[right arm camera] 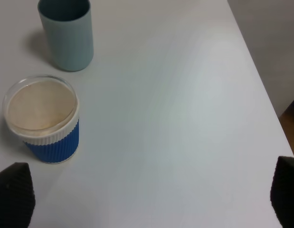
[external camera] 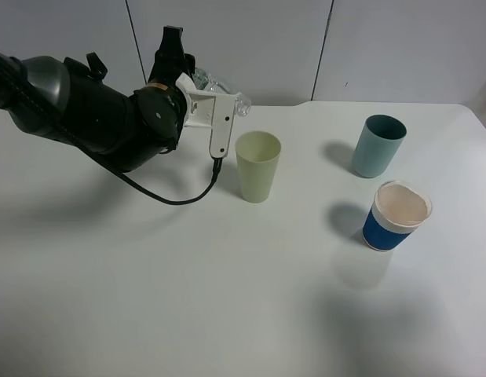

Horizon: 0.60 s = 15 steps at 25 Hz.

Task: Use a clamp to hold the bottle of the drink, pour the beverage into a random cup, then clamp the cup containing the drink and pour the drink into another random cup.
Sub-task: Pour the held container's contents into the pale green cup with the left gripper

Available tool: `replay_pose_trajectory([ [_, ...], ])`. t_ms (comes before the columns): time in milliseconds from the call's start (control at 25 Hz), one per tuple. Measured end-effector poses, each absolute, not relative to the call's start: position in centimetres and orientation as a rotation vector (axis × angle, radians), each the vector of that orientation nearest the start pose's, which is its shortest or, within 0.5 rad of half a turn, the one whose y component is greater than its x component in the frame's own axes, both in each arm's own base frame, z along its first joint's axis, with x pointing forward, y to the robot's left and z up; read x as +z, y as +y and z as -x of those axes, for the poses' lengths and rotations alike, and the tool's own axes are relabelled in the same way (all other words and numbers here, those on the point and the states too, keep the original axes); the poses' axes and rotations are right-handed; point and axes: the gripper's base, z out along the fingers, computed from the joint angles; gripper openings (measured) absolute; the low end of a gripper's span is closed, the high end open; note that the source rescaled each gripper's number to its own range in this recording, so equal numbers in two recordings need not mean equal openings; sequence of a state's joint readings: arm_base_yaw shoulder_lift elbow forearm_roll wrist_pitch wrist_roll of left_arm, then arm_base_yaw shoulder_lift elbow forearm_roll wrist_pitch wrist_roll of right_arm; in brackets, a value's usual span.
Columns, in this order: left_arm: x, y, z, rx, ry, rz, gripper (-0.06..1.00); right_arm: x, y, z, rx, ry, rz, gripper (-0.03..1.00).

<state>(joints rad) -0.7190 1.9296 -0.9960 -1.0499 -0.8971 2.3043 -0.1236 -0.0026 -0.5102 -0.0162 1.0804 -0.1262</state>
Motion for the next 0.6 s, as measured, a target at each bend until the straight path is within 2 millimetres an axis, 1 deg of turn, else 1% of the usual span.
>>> replay_pose_trajectory([
  [200,18.29,-20.64,-32.84,1.225,1.302,-1.449,0.0,27.85,-0.04,0.74,-0.175,2.056,0.002,1.0],
  [360,18.55,-20.6,-32.89,1.276,1.26,-1.462,0.0,27.85,-0.04,0.74,-0.175,2.056,0.002,1.0],
  [600,18.68,-20.54,-32.91,1.3,1.247,-1.459,0.0,27.85,-0.04,0.74,-0.175,2.056,0.002,1.0],
])
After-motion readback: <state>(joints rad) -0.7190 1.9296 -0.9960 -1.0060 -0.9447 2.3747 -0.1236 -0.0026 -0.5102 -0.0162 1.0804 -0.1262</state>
